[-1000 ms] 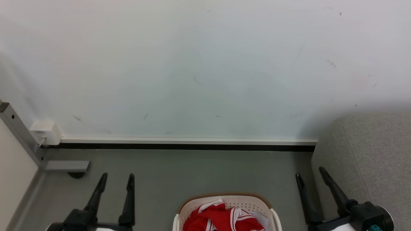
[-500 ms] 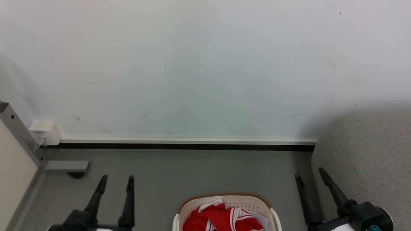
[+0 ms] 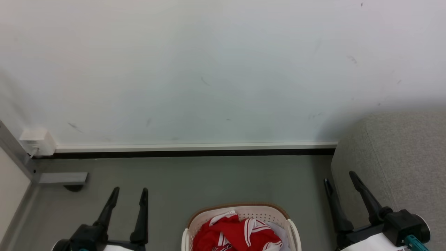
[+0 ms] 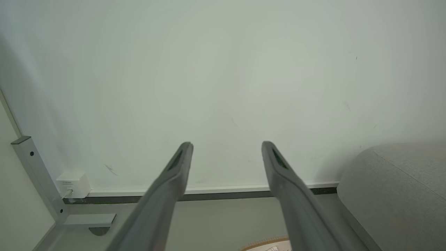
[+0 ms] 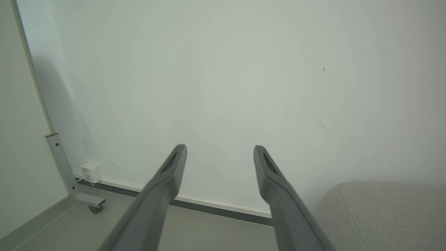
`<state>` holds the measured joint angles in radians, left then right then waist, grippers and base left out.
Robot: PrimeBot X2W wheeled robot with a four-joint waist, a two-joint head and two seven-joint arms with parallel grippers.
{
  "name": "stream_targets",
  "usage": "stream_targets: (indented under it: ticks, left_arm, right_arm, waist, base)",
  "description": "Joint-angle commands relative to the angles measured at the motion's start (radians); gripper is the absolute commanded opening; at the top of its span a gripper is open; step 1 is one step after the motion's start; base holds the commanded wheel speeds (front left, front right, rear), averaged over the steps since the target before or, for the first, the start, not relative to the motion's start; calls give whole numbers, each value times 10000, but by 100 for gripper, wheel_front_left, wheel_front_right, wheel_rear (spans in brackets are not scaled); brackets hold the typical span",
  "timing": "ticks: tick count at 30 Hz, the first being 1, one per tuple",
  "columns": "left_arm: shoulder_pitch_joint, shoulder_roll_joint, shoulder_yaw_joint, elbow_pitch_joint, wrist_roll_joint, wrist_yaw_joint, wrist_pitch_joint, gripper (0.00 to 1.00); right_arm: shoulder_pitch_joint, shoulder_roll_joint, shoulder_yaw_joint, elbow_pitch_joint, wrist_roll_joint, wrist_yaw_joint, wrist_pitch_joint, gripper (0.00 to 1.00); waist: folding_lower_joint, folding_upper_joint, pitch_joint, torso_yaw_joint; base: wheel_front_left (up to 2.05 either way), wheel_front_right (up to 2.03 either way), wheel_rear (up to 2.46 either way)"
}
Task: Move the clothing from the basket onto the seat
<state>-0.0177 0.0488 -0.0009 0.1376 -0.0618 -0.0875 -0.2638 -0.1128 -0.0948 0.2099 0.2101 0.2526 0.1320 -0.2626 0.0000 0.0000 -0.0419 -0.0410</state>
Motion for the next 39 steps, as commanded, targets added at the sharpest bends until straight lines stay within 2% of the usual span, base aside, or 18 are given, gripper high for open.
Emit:
stream_targets:
  ticks: [1, 13, 23, 29, 39]
  left_arm:
    - [-81, 37, 23, 6, -13, -24, -12, 100]
    - [-630, 37, -115, 493, -77, -206, -10, 100]
    - [-1814, 149, -288, 1178, -82, -327, -12, 100]
    - [-2784, 221, -565, 2187, -72, -374, -10, 100]
    - [-4674, 276, -1153, 4766, 189, -406, -10, 100]
  right_arm:
    - [-178, -77, -60, -64, 141, -24, -34, 100]
    - [-865, -181, -259, -541, 394, -24, -20, 100]
    - [-1912, -153, -294, -1004, 865, -24, -17, 100]
    - [-2379, -255, -725, -1276, 658, -24, -17, 100]
    - [-2930, -134, -1154, -1767, 631, -24, -17, 100]
  waist:
    - [0, 0, 129, -103]
    - [0, 0, 1104, -975]
    - [0, 0, 2540, -1649]
    - [0, 0, 3341, -1788]
    - [0, 0, 4641, -2027]
  base:
    - [0, 0, 0]
    - [0, 0, 0]
    - [0, 0, 0]
    - [0, 0, 0]
    - [0, 0, 0]
